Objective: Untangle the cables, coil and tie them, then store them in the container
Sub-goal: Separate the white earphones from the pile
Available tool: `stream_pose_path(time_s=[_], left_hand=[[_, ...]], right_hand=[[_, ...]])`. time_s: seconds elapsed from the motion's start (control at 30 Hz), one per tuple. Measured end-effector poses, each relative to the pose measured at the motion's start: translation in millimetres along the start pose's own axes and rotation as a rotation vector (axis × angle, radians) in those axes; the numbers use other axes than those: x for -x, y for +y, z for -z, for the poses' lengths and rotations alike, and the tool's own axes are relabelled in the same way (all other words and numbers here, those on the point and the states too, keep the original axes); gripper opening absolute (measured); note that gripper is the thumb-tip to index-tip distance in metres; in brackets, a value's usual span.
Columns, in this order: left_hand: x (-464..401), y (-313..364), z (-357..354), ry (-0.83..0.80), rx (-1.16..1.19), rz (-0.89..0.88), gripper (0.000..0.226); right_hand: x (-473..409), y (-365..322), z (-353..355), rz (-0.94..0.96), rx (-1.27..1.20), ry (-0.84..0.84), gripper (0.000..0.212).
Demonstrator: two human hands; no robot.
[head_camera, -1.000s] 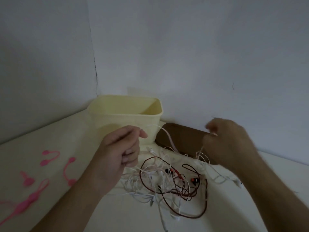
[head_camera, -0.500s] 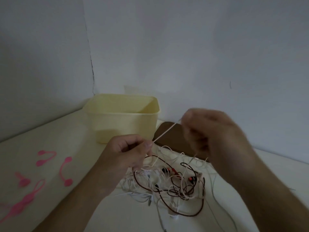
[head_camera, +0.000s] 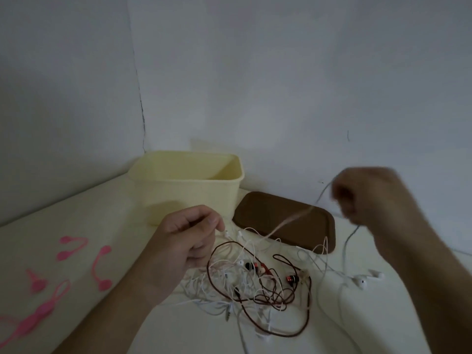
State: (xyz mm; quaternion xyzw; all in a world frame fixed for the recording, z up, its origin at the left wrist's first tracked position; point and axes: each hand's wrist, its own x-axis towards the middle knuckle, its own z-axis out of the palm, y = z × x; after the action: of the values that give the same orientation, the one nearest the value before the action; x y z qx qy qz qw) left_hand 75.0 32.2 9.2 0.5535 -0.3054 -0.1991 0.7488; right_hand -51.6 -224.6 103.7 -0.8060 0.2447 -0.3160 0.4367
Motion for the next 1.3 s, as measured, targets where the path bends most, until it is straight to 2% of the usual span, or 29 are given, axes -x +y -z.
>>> stream_pose_path(time_s=[0.07,0.1,0.17,0.2,0.27,0.33,0.4,0.43,0.5,0.57,0.67,0.73,0.8,0.87,0.97,1.07,1.17,1.3], left_hand=[[-1,1,-2,-0.024,0.001,0.029,0.023],[-2,1,-3,-0.041,0.009,0.045,0.023],[-2,1,-5,-0.071,0.04,0.07,0.022],[-1,0,-6,-0.077,0.055,0.072,0.022],[0,-1,-8,-0.079,0.06,0.051,0.023],[1,-2,-11,-0.067,0.042,0.017,0.024],[0,-2,-11,-0.043,0.038,0.0,0.026],[0,-2,-11,-0.037,0.044,0.0,0.027],[0,-1,-10,-0.052,0.075,0.017,0.026],[2,1,-9,-0.127,0.133,0.066,0.022],[5,2,-9,-0.374,0.224,0.153,0.019],[7,2,-7,-0.454,0.269,0.149,0.022],[6,3,-6,-0.381,0.297,0.104,0.028],[6,5,-7,-0.236,0.319,0.055,0.033],[4,7,-12,-0.048,0.344,0.002,0.024],[2,8,-15,0.07,0.336,-0.029,0.025],[2,10,-15,0.14,0.181,-0.076,0.023],[3,3,-17,0.159,-0.224,-0.118,0.028]], right_hand=[[7,2,-9,-0.03,0.396,-0.21,0.017],[11,0,-15,-0.02,0.541,-0.287,0.019],[20,-5,-27,0.08,0.627,-0.37,0.044],[26,-10,-32,0.151,0.528,-0.419,0.052],[40,-18,-45,0.171,0.186,-0.612,0.058],[51,-16,-63,0.147,0.003,-0.796,0.049],[58,-11,-77,0.227,0.07,-0.772,0.018],[57,-9,-81,0.265,0.095,-0.698,0.011],[52,-5,-81,0.274,0.106,-0.574,0.026],[47,-3,-76,0.246,0.063,-0.516,0.033],[45,1,-77,0.275,-0.002,-0.511,0.033],[49,5,-86,0.285,0.01,-0.54,0.034],[52,10,-95,0.286,0.019,-0.535,0.035],[54,14,-98,0.309,0.04,-0.52,0.033],[57,18,-100,0.358,0.067,-0.536,0.031],[60,18,-102,0.388,0.133,-0.555,0.03],[64,21,-106,0.434,0.22,-0.575,0.026],[67,17,-107,0.495,0.249,-0.583,0.021]])
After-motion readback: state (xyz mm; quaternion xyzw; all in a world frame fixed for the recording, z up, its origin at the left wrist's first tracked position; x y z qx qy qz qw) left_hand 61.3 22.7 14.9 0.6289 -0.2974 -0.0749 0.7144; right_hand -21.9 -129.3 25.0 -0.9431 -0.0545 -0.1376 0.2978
